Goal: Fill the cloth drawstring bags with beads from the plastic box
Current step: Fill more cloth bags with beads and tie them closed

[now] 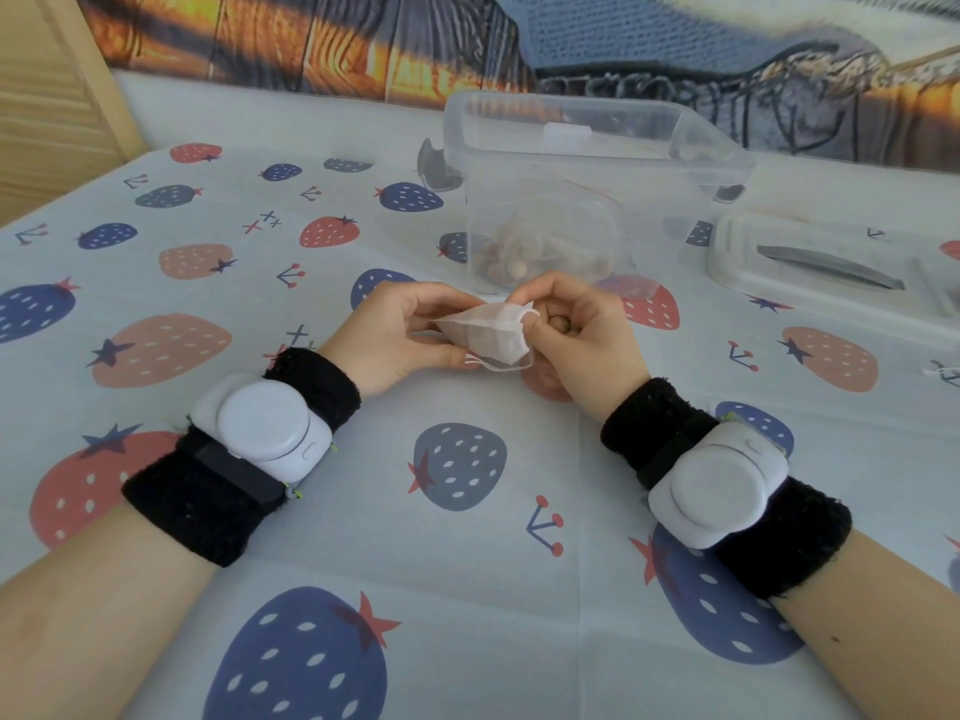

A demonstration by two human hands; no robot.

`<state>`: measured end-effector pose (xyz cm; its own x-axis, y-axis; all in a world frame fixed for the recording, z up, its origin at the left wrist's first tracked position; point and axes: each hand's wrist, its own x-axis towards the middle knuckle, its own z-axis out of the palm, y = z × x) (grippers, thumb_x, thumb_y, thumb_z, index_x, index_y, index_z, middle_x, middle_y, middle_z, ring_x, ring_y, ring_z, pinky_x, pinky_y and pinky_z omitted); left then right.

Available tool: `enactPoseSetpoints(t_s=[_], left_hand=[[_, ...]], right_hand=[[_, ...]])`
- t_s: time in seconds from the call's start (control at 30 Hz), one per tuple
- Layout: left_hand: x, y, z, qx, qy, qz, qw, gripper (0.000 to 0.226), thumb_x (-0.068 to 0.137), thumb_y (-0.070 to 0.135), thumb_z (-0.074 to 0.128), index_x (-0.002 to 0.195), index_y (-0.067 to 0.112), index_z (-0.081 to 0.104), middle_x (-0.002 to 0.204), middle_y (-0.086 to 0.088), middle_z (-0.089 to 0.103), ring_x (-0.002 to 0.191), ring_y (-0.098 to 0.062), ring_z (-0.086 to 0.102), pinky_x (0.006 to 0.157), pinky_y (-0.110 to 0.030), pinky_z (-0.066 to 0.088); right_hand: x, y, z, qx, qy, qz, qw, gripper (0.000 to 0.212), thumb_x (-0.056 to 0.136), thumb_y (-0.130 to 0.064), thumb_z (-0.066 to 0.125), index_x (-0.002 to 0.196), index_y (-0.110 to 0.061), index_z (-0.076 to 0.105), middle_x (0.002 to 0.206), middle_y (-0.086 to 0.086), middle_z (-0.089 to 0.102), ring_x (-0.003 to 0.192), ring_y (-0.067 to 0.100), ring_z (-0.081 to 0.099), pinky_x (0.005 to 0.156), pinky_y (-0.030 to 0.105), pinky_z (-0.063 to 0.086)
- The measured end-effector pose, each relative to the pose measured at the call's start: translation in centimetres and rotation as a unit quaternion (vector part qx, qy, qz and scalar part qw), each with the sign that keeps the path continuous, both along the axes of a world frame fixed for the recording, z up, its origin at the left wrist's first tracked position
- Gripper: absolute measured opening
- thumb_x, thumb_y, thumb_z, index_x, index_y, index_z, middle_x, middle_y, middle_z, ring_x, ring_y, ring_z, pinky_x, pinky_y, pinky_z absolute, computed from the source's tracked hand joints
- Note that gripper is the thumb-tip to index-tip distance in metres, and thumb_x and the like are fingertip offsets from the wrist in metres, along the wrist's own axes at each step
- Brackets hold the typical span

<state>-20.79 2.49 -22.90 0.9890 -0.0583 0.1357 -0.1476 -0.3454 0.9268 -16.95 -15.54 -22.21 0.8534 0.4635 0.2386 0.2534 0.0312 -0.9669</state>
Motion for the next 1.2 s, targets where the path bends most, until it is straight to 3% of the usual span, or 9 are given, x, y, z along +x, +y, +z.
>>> enactPoseSetpoints(t_s=[0.1, 0.23, 0.33, 0.47, 0.6, 0.7, 0.83, 1.0, 1.2], left_hand=[[0.0, 0.1, 0.1, -0.016, 0.008, 0.004, 1.000, 0.042, 0.073, -0.007, 0.072, 0.108, 0.014, 0.062, 0.107, 0.004, 0.067, 0.097, -0.001, 0.064, 0.088, -0.016, 0.047], [0.0, 0.0, 0.1, -0.028, 0.005, 0.005, 1.000, 0.040, 0.075, -0.009, 0.070, 0.104, 0.017, 0.061, 0.104, 0.006, 0.067, 0.094, 0.002, 0.064, 0.084, -0.012, 0.047], [0.0, 0.1, 0.1, -0.028, -0.003, 0.010, 1.000, 0.040, 0.075, -0.010, 0.069, 0.102, 0.019, 0.061, 0.103, 0.004, 0.066, 0.091, 0.003, 0.064, 0.083, -0.012, 0.047], [0.0, 0.2, 0.0, -0.023, -0.002, 0.005, 1.000, 0.039, 0.076, -0.009, 0.069, 0.104, 0.017, 0.060, 0.107, 0.000, 0.064, 0.093, 0.000, 0.064, 0.087, -0.014, 0.047], [0.0, 0.1, 0.1, -0.021, 0.001, -0.002, 1.000, 0.037, 0.078, -0.008, 0.067, 0.105, 0.015, 0.058, 0.106, 0.000, 0.063, 0.095, 0.000, 0.063, 0.086, -0.012, 0.046], [0.0, 0.0, 0.2, -0.027, -0.001, 0.000, 1.000, 0.035, 0.079, -0.006, 0.066, 0.104, 0.017, 0.058, 0.105, 0.004, 0.063, 0.095, 0.001, 0.062, 0.086, -0.012, 0.045], [0.0, 0.0, 0.2, -0.025, -0.009, 0.015, 1.000, 0.036, 0.079, -0.007, 0.067, 0.105, 0.015, 0.058, 0.103, 0.005, 0.064, 0.090, 0.003, 0.062, 0.088, -0.014, 0.047], [0.0, 0.1, 0.1, 0.011, -0.030, 0.033, 0.999, 0.038, 0.073, -0.004, 0.074, 0.098, 0.022, 0.062, 0.098, 0.006, 0.067, 0.089, -0.001, 0.062, 0.087, -0.018, 0.048], [-0.1, 0.0, 0.1, 0.046, -0.041, 0.050, 0.997, 0.038, 0.069, 0.000, 0.079, 0.101, 0.015, 0.066, 0.097, 0.001, 0.069, 0.091, -0.011, 0.063, 0.088, -0.034, 0.049]], right_hand=[[0.5, -0.4, 0.6, 0.084, 0.199, 0.017, 0.976, 0.019, 0.091, 0.001, 0.050, 0.076, -0.010, 0.051, 0.052, 0.000, 0.031, 0.033, 0.006, 0.020, 0.037, 0.012, 0.014], [1.8, -1.4, 0.9, 0.211, 0.406, 0.010, 0.889, 0.014, 0.085, -0.001, 0.036, 0.077, -0.008, 0.045, 0.058, 0.002, 0.034, 0.036, 0.007, 0.023, 0.029, 0.015, 0.016], [2.3, -1.5, 0.8, 0.265, 0.450, 0.008, 0.852, 0.014, 0.072, 0.000, 0.035, 0.076, -0.007, 0.046, 0.061, 0.004, 0.037, 0.034, 0.008, 0.028, 0.027, 0.016, 0.020], [2.5, -1.3, 0.3, 0.252, 0.459, -0.018, 0.852, 0.025, 0.098, -0.007, 0.031, 0.077, -0.008, 0.044, 0.063, 0.005, 0.040, 0.032, 0.008, 0.031, 0.028, 0.014, 0.022], [2.0, -1.0, 0.4, 0.171, 0.387, -0.018, 0.906, 0.043, 0.099, -0.042, 0.033, 0.072, -0.011, 0.043, 0.045, -0.002, 0.031, 0.032, 0.007, 0.022, 0.027, 0.013, 0.017], [1.2, -0.5, 0.4, 0.102, 0.268, -0.050, 0.957, 0.052, 0.097, -0.051, 0.029, 0.062, -0.013, 0.036, 0.042, -0.003, 0.022, 0.032, 0.009, 0.017, 0.032, 0.011, 0.017], [0.1, 0.2, 0.4, 0.096, 0.132, -0.084, 0.983, 0.047, 0.103, -0.028, 0.026, 0.059, -0.012, 0.030, 0.042, -0.004, 0.024, 0.036, 0.009, 0.017, 0.036, 0.013, 0.018], [-0.5, 0.3, 0.3, 0.094, 0.007, -0.060, 0.994, 0.022, 0.099, -0.008, 0.039, 0.077, -0.012, 0.042, 0.044, -0.010, 0.031, 0.038, 0.006, 0.022, 0.037, 0.017, 0.021], [-0.6, 0.1, 0.3, 0.055, -0.141, -0.033, 0.988, 0.013, 0.081, -0.010, 0.065, 0.090, -0.019, 0.065, 0.051, 0.020, 0.033, 0.044, 0.013, 0.023, 0.044, 0.018, 0.026]])
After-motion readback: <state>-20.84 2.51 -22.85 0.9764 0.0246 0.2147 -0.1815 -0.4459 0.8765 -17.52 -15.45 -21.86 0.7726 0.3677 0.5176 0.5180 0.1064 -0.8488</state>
